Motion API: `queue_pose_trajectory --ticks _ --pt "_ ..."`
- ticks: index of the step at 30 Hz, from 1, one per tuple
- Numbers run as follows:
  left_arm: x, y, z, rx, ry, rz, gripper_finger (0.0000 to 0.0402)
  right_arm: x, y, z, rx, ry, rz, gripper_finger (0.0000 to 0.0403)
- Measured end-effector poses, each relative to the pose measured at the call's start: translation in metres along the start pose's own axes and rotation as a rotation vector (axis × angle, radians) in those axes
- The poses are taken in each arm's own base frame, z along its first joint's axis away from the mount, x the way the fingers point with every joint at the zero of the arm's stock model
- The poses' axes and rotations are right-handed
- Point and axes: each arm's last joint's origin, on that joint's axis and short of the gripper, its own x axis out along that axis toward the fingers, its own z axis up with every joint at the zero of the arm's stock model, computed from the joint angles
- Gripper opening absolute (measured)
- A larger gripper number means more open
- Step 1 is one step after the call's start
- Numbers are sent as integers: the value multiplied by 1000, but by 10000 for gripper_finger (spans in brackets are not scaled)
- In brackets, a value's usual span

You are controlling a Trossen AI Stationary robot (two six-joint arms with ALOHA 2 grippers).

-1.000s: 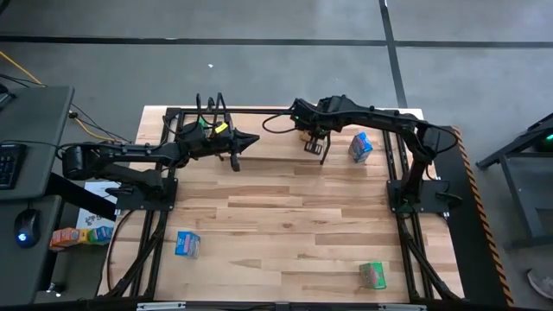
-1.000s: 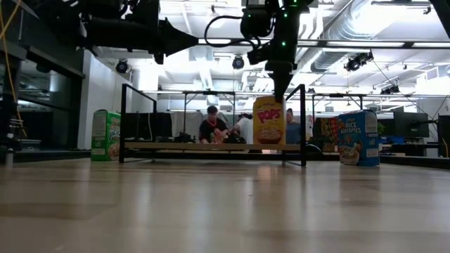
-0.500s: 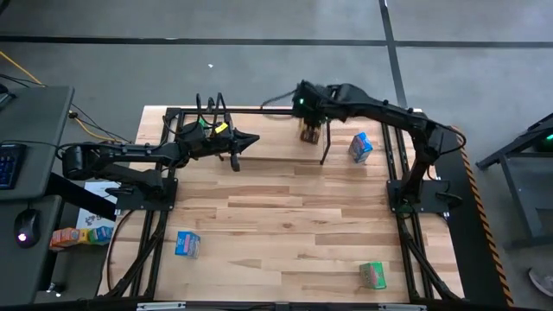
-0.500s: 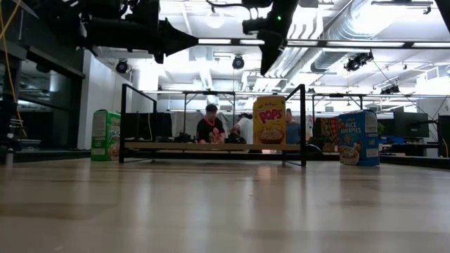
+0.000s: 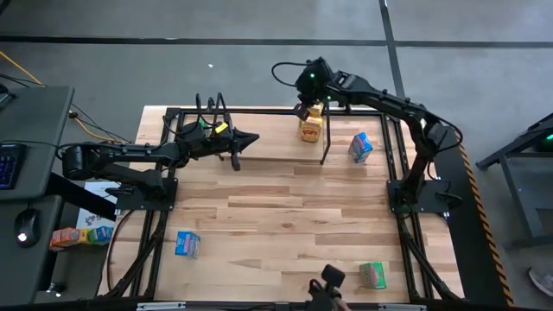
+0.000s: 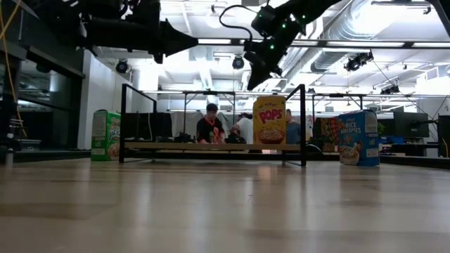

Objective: Stack cereal on shelf
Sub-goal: Adjust the yellow cereal box on the shelf

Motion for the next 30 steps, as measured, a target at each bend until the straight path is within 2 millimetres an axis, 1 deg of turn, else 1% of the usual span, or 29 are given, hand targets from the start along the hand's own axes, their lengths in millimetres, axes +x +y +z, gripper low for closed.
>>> queue_pose_trajectory --ticks 5,10,13,16,21,24,30 --pt "0 1 0 2 1 37 0 7 -9 -3 58 21 -115 0" --pt "0 1 0 0 -1 37 0 12 -17 -8 109 58 -135 0" --pt "0 1 0 0 -1 37 0 16 -19 -14 117 103 -129 0" --pt "0 1 0 0 0 37 0 18 -20 -15 120 109 -126 0" --pt "0 1 0 2 0 37 0 29 -17 -21 95 162 -101 0" --pt "0 1 0 2 1 37 0 30 -16 -23 84 186 -93 0" --pt "0 1 -1 2 10 37 0 28 -13 -23 58 181 -41 0"
